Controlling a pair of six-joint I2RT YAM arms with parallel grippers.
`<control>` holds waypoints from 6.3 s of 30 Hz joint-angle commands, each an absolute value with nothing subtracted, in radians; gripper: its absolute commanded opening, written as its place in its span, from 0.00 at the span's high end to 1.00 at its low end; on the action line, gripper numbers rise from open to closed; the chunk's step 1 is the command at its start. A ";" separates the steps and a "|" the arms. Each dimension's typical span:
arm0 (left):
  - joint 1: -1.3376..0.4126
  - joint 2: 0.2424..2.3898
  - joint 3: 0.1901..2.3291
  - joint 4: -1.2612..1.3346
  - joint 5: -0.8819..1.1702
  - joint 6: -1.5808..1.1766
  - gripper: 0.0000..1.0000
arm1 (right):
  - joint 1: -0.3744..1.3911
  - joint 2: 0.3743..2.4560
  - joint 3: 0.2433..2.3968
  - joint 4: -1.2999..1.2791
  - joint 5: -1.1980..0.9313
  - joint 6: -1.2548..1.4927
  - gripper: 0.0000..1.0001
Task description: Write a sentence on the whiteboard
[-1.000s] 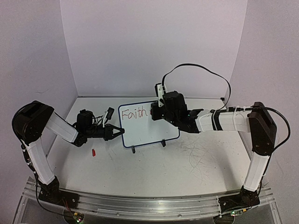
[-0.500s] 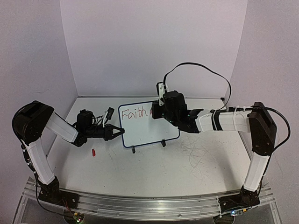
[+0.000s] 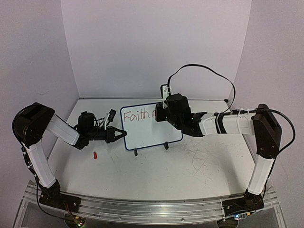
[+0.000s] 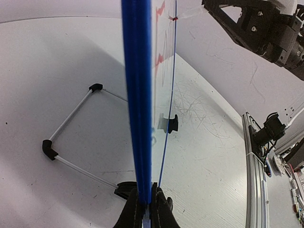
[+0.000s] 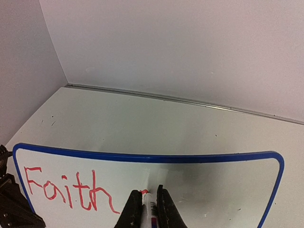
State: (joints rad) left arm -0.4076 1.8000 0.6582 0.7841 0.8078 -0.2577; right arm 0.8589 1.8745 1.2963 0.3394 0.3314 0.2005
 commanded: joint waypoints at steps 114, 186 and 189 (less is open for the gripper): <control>-0.408 1.766 0.683 0.733 0.740 -0.196 1.00 | 0.809 1.842 1.257 0.386 0.293 0.257 1.00; -0.412 1.777 0.692 0.727 0.744 -0.193 1.00 | 0.811 1.810 1.178 0.336 0.342 0.313 1.00; -0.411 1.783 0.693 0.726 0.744 -0.193 1.00 | 0.811 1.799 1.181 0.335 0.363 0.304 1.00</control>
